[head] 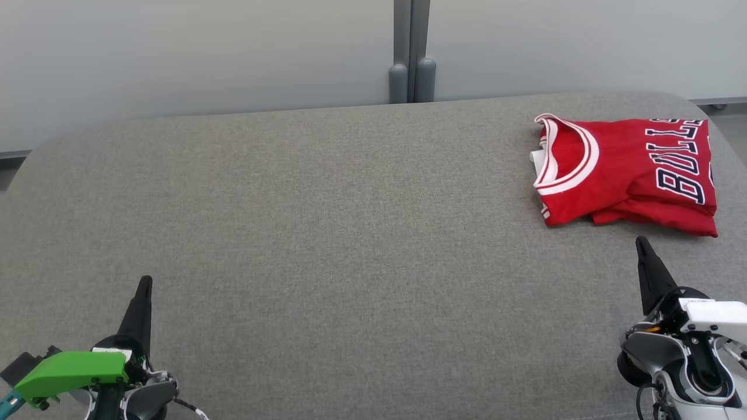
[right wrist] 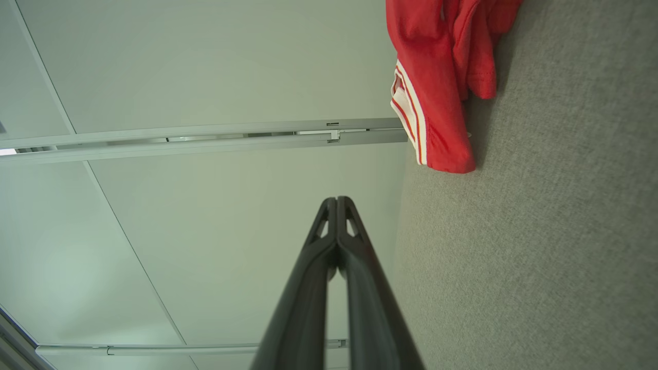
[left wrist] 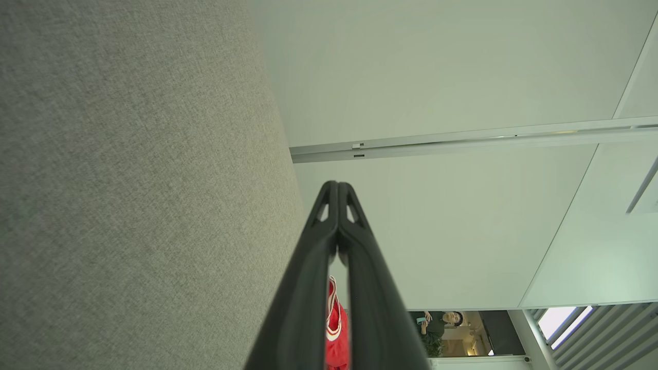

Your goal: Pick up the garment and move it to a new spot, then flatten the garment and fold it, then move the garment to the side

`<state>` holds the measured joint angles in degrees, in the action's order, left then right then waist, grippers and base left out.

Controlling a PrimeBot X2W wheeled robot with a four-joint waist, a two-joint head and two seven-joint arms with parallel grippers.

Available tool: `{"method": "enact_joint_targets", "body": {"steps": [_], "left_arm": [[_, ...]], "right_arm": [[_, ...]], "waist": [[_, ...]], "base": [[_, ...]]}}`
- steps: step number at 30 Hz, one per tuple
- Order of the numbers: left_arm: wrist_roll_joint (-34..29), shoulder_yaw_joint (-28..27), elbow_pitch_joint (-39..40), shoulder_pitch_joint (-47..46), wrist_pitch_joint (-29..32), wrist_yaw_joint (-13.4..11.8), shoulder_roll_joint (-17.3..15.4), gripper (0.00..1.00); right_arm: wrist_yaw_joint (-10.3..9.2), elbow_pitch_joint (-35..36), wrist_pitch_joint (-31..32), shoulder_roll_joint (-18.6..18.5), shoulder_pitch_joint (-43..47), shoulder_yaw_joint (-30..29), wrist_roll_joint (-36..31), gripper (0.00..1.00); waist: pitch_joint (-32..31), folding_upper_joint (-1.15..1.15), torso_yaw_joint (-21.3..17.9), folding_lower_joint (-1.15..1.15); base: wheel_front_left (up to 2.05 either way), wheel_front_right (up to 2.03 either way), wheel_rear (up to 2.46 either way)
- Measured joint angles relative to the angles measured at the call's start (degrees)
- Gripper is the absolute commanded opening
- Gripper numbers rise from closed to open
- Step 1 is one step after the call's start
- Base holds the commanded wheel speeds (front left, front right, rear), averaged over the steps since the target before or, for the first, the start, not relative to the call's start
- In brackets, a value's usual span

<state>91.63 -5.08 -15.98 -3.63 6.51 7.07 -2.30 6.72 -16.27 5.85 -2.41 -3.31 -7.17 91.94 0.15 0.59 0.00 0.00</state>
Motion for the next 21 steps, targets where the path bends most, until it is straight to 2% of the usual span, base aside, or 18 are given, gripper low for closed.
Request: {"method": "enact_joint_targets", "body": {"steps": [21], "left_arm": [[0.0,0.0,0.0,0.0,0.0,0.0,0.0,0.0]], "right_arm": [[0.0,0.0,0.0,0.0,0.0,0.0,0.0,0.0]], "waist": [[0.0,0.0,0.0,0.0]], "base": [[0.0,0.0,0.0]]}}
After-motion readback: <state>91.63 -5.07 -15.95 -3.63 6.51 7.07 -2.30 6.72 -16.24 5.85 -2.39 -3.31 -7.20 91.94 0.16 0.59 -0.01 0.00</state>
